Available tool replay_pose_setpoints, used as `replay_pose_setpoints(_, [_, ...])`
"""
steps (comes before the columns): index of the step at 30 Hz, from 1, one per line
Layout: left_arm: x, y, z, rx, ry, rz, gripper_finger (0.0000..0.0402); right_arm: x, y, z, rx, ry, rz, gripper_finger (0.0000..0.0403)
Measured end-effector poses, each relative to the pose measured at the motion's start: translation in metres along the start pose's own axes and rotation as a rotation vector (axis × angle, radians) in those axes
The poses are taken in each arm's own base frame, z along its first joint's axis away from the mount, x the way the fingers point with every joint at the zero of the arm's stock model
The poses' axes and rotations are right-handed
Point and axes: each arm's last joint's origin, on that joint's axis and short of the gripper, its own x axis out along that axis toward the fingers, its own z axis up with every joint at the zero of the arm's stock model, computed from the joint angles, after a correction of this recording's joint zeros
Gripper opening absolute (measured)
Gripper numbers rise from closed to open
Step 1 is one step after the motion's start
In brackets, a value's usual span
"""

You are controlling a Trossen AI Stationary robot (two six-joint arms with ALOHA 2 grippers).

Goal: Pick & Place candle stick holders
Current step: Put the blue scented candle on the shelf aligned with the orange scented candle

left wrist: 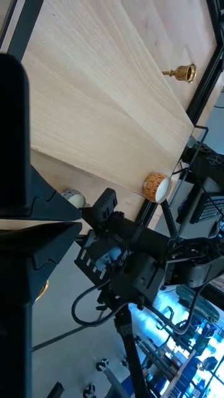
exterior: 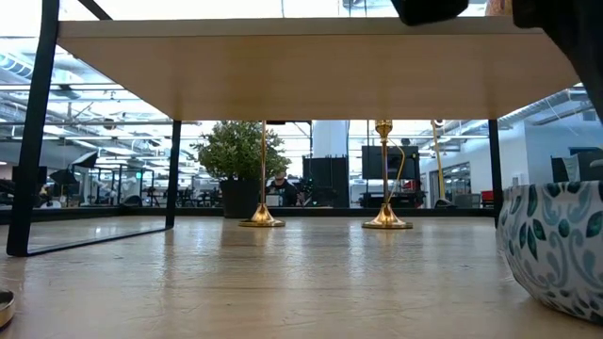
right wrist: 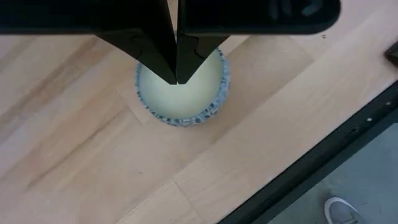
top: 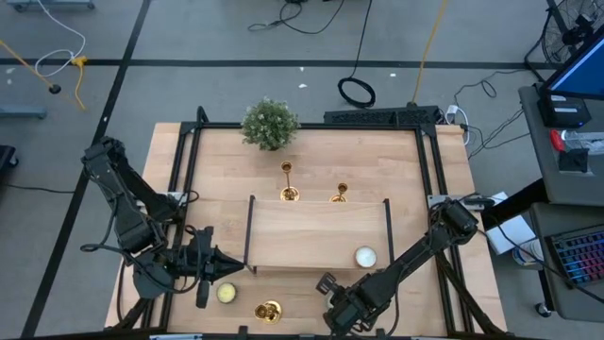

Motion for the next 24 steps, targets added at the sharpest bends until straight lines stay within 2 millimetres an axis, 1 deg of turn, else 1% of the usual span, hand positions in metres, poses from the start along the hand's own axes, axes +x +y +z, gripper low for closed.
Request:
replay_pose_setpoints(3, [0.0, 0.0, 0.0, 0.0, 0.0, 0.0, 0.0019, 0.001, 0.001, -0.001, 0.005, 0.001, 0.027, 0.0])
replay_pose_setpoints(13, [-0.001, 0.0, 0.0, -0.003, 0.001, -0.003, 0.0019, 0.011, 0.006, -0.009, 0.022, 0.033, 0.034, 0.0])
replay_pose_setpoints(19, [-0.001, -0.001, -0.001, -0.003, 0.002, -0.005, 0.0019, 0.011, 0.009, -0.009, 0.017, 0.037, 0.038, 0.0])
replay_pose_setpoints(24, [-0.001, -0.001, -0.001, -0.006, 0.002, -0.005, 0.0019, 0.01, 0.011, -0.009, 0.016, 0.031, 0.09, 0.0])
